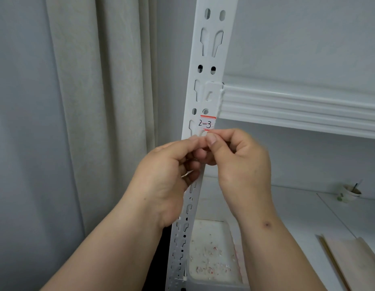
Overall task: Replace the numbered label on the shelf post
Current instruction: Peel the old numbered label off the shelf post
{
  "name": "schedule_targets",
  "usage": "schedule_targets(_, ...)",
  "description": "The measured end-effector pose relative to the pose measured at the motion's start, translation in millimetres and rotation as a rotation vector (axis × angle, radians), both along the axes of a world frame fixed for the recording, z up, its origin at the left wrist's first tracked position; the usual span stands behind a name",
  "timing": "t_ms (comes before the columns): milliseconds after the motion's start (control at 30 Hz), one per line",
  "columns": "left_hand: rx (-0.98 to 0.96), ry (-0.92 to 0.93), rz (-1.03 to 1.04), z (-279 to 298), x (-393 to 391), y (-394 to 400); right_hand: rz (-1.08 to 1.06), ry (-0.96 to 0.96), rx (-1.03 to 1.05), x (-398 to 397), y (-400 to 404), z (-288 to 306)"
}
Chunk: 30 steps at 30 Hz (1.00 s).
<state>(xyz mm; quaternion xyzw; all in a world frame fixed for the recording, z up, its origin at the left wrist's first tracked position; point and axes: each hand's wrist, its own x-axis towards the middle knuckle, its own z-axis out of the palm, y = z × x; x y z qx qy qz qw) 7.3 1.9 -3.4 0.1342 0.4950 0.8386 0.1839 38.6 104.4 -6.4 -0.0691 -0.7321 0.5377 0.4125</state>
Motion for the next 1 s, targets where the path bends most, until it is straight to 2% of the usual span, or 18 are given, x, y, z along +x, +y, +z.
schedule_targets(100, -0.007, -0.023, -0.050, 1.0, -3.3, -2.0, 0.135, -0.031, -0.132, 2.0, 1.7, 7.1)
schedule_targets(367, 0.096, -0.036, -0.011, 2.4, -7.8, -3.2, 0.062, -0.007, -0.098, -2.2, -1.9, 8.6)
schedule_targets(567, 0.059, 0.091, 0.142, 6.8, -10.3, 0.6, 0.036, 0.059, -0.097, -1.0, -2.6, 9.3)
schedule_targets(800, -0.103, 0.407, 0.458, 11.0, -19.4, 6.6, -0.024, 0.110, -0.088, -5.9, 2.3, 5.9)
schedule_targets(1000, -0.105, 0.439, 0.484, 6.8, -16.5, 11.6, -0.105, 0.082, -0.026, -7.9, 4.5, 0.9)
